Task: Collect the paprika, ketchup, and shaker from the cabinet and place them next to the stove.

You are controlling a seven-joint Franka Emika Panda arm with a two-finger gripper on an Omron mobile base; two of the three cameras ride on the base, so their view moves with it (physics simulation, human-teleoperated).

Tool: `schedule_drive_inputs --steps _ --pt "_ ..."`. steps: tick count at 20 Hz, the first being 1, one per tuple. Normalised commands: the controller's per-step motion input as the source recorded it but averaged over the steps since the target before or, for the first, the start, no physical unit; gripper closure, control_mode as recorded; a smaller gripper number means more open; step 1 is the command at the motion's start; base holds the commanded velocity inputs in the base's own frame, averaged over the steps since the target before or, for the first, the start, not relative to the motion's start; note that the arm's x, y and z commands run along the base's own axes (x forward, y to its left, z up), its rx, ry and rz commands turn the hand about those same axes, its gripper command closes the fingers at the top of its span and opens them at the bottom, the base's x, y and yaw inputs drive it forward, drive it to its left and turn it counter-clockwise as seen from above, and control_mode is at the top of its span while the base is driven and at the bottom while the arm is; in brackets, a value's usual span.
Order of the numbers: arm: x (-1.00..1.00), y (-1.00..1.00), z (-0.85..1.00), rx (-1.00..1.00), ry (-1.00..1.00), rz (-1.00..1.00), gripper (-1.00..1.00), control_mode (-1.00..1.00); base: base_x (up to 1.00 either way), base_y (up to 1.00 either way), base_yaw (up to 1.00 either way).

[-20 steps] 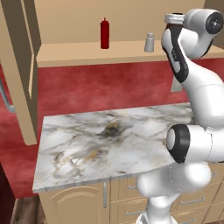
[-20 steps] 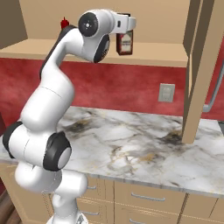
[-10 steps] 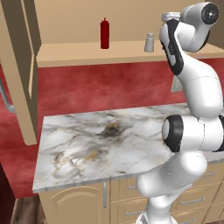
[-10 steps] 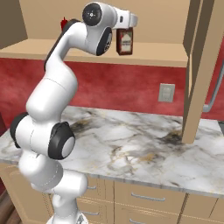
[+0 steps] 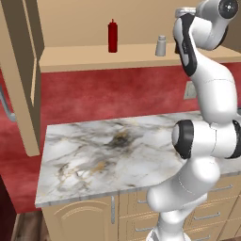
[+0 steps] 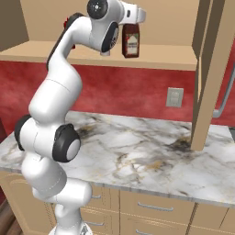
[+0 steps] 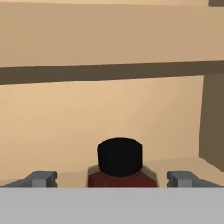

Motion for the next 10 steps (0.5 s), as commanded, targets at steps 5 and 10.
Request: schedule_drive_inputs --steps 5,10 --pt "0.06 0.00 0.01 0.00 0.00 0.00 -1.00 -1.00 0.00 0.00 0.00" --pt "0.10 -0.01 0.00 0.00 0.00 0.00 -1.00 -1.00 0.00 0.00 0.00"
